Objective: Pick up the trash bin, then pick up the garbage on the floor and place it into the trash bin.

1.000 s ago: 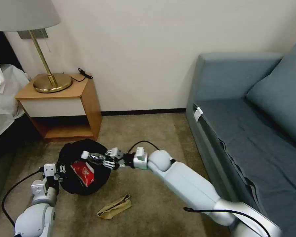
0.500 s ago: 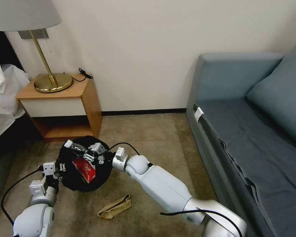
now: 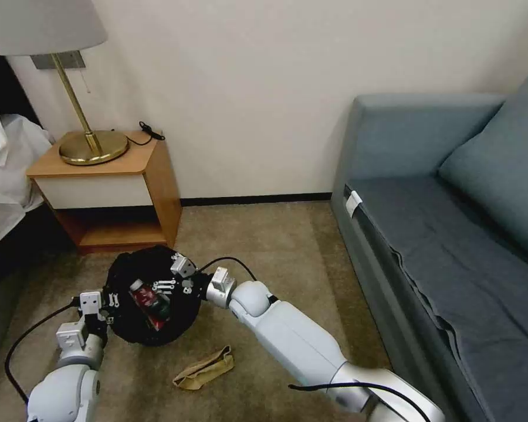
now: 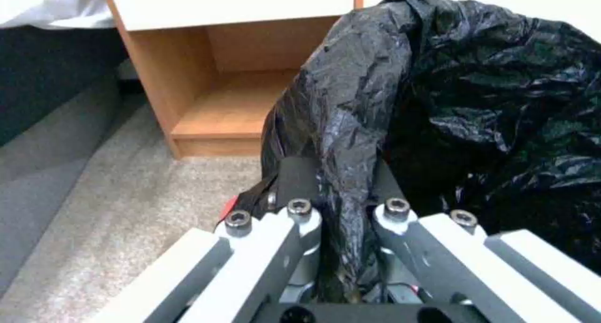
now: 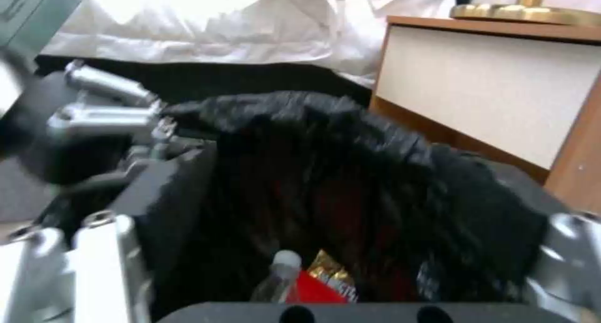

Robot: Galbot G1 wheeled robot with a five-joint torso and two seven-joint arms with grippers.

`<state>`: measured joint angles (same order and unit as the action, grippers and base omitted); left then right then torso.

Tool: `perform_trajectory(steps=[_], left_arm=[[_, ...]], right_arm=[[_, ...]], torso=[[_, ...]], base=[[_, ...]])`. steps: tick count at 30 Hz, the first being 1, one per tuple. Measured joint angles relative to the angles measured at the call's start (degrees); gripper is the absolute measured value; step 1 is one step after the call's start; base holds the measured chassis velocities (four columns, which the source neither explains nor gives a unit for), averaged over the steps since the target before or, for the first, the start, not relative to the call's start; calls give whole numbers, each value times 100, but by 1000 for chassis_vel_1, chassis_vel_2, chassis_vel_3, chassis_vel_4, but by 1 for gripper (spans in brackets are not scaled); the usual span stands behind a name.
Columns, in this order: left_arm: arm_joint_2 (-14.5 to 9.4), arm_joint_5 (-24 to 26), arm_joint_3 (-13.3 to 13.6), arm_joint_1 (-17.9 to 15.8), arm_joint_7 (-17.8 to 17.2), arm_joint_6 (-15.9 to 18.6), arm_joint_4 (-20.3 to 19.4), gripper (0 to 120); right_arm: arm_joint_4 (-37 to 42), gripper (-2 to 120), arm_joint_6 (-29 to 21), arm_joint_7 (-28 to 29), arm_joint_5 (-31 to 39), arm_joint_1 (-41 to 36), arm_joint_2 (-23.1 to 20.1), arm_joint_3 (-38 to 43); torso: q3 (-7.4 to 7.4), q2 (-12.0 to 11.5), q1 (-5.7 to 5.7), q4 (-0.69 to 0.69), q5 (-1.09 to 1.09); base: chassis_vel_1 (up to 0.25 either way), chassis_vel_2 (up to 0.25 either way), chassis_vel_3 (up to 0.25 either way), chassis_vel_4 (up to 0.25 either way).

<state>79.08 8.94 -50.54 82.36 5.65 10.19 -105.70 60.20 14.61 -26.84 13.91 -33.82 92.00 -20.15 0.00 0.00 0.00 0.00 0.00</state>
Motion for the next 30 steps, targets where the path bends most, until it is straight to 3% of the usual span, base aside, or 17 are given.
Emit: perform_trajectory(steps=[2,3,4,8,11,13,17,18,25,30], left_arm=[[-21,34,-40,5,0,-3,0,4],[-61,70,-119,14,11,-61,58,4],[-61,70,-119,14,11,-61,58,4],[-137,207,-290,41,13,-108,254,4],[-169,254,-337,53,7,-109,288,4],[-197,307,-381,55,-25,-107,293,4],[-201,350,-395,47,-67,-91,293,4],[-201,413,-411,26,-143,-49,312,4],[-188,421,-409,15,-170,-21,326,4],[-162,448,-392,5,-266,-6,292,4]], right_arm=[[97,97,-101,-154,-19,-15,-88,-11],[276,99,-466,-675,-77,-41,-328,37],[276,99,-466,-675,-77,-41,-328,37],[472,100,-971,-1597,-464,-134,-775,223],[466,100,-1081,-1875,-619,-189,-876,298],[424,100,-1260,-2401,-914,-274,-948,442],[402,100,-1330,-2658,-1056,-316,-964,512],[353,100,-1424,-3027,-1284,-403,-974,597],[90,100,-1339,-3334,-1895,-604,-907,660],[-297,100,-956,-3344,-2943,-706,-699,740]], torso=[[0,0,0,2,1],[0,0,0,1,2],[0,0,0,1,2],[0,0,0,-2,0],[0,0,0,-1,0],[0,0,0,-1,0],[0,0,0,-1,0],[0,0,0,-1,0],[0,0,0,-1,0],[0,0,0,-1,0]], base=[[0,0,0,0],[0,0,0,0],[0,0,0,0],[0,0,0,0],[0,0,0,0],[0,0,0,0],[0,0,0,0],[0,0,0,0],[0,0,0,0],[0,0,0,0]])
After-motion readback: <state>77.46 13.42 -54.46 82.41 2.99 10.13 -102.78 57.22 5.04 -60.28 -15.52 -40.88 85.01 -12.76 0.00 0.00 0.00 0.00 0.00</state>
